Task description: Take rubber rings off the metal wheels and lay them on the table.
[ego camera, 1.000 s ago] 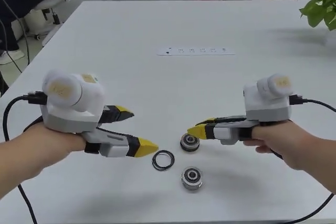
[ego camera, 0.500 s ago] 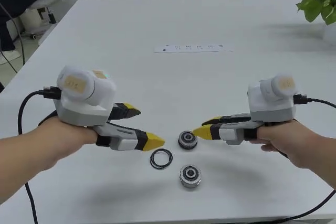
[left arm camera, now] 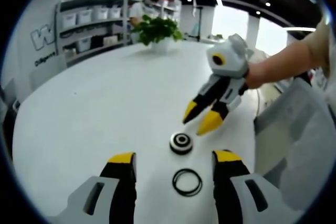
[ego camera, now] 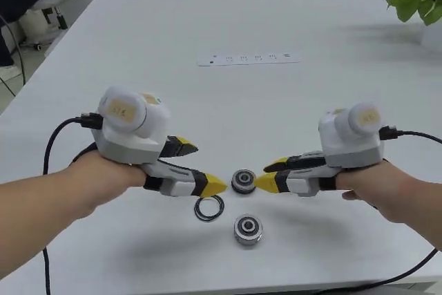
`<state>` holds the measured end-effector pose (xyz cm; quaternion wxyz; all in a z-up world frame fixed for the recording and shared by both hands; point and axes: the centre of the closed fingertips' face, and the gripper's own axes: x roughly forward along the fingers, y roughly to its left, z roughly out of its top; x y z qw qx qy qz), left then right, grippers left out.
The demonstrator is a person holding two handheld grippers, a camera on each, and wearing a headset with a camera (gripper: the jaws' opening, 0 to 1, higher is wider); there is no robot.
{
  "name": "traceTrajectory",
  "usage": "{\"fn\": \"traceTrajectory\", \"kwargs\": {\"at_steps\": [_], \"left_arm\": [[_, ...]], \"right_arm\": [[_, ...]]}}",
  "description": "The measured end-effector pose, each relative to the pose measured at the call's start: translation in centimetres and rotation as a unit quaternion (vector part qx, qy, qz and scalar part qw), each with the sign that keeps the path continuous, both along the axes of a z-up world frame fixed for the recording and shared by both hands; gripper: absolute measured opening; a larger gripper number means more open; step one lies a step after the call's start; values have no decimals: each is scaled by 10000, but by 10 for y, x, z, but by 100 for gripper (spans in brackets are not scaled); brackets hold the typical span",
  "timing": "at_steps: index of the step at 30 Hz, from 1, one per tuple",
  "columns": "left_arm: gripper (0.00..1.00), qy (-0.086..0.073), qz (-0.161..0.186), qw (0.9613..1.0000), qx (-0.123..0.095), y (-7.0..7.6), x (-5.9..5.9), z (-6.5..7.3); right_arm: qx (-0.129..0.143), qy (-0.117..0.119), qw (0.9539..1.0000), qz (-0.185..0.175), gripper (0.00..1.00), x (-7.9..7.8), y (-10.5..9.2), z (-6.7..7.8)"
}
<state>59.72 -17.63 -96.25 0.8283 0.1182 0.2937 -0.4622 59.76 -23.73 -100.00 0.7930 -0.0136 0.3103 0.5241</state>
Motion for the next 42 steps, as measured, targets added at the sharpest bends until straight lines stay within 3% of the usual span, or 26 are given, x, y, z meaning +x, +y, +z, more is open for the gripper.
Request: {"fn": "traceTrajectory", "kwargs": {"at_steps": [18, 26, 42], "left_arm": [[52, 96, -223, 9996, 117, -21, 1, -18], [47, 170, -363, 9991, 125, -33, 0, -26], [32, 169, -509, 9984, 194, -47, 4, -35]], "right_arm": [[-188, -172, 9994, 249, 19, -5, 4, -18], [-166, -209, 9993, 247, 16, -1, 4, -20], [-154, -280, 9993, 219, 12, 2, 3, -22]]}}
